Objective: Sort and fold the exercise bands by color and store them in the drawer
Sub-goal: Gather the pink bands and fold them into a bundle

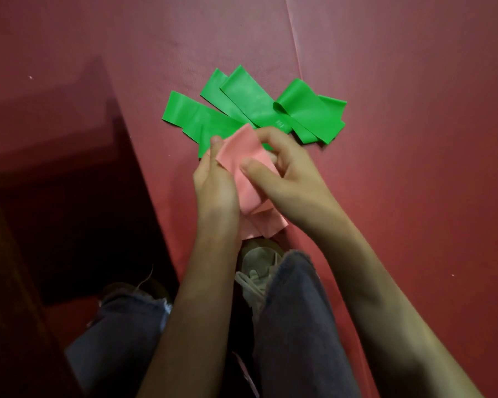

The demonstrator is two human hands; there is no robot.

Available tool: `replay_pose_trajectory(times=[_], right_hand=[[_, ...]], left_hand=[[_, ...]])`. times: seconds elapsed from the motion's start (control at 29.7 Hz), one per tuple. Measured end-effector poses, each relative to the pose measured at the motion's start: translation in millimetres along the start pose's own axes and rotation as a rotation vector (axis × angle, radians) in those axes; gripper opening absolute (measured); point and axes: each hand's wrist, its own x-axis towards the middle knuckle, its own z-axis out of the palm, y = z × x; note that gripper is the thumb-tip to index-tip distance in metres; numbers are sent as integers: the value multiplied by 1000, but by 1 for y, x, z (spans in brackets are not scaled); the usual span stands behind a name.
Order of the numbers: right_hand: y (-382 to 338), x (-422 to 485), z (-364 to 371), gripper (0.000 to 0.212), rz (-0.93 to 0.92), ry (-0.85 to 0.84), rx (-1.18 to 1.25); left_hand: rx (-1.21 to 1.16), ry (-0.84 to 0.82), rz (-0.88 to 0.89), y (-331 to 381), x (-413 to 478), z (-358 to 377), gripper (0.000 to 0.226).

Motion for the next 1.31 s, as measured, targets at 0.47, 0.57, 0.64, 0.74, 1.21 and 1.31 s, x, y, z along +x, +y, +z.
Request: replay_pose_trajectory(times=[0.47, 0.57, 0.64, 0.74, 1.21, 1.31], right_hand=[[18, -11, -1, 37, 30, 182, -132], [34, -19, -13, 22, 77, 140, -458], [45, -23, -21, 16, 139, 127, -524], [48, -27, -26, 11, 160, 101, -492], [11, -24, -26, 44, -179, 248, -285], [-8, -18, -24, 29, -246, 236, -275]], left_hand=[[-29, -38, 154, 11, -7, -2, 22], [-83, -94, 241, 21, -7, 1, 19], [-44, -141, 274, 25, -10, 5, 13], [37, -173, 285, 26, -13, 7, 13], [154, -359, 383, 30, -25, 12, 21], [174, -446, 370, 27, -28, 13, 16]])
